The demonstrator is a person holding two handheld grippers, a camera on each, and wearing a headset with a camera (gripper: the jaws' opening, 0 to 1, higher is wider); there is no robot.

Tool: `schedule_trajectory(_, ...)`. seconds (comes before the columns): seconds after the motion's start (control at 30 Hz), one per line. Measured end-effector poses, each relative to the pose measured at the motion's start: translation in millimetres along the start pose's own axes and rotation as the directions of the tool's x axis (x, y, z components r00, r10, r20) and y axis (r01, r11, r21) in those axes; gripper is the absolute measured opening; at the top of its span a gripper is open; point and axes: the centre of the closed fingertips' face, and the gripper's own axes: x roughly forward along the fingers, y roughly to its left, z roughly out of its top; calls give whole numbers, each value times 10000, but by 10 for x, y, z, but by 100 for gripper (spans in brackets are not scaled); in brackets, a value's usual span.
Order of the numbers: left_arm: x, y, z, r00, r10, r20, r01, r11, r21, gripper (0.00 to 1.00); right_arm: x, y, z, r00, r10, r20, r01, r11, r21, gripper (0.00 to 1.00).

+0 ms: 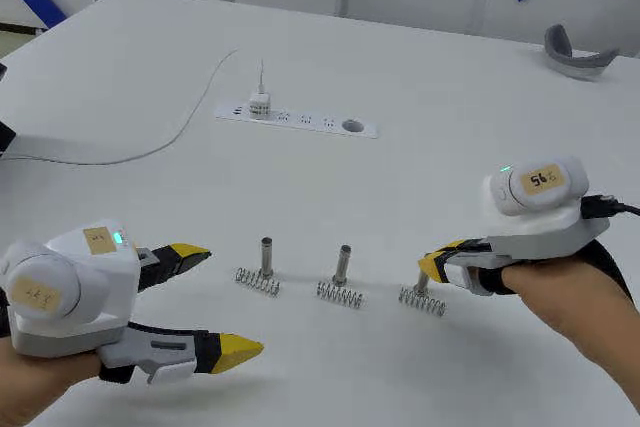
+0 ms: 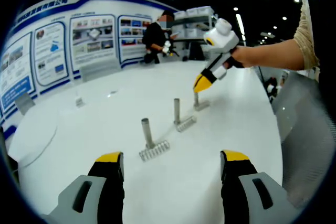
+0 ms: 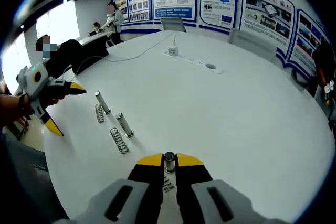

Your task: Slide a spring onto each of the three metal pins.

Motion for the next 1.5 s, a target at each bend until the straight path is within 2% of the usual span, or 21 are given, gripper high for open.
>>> schedule_trajectory(0.73,16,-22,8,10000,17,33,-17,10000,-19,77,-33,27,9,9996,87,278,-81,9997,-223,11)
schedule_trajectory(1.13,9,-27,14,10000,37,3,-37,10000,-8,76,-181,-62,73,9973,105,732,-77,9993,-378,16)
schedule_trajectory(1.5,16,-19,19,10000,45,15,-45,10000,-15,76,-199,-64,-106,9953,805,542,-735,9898,-1217,17)
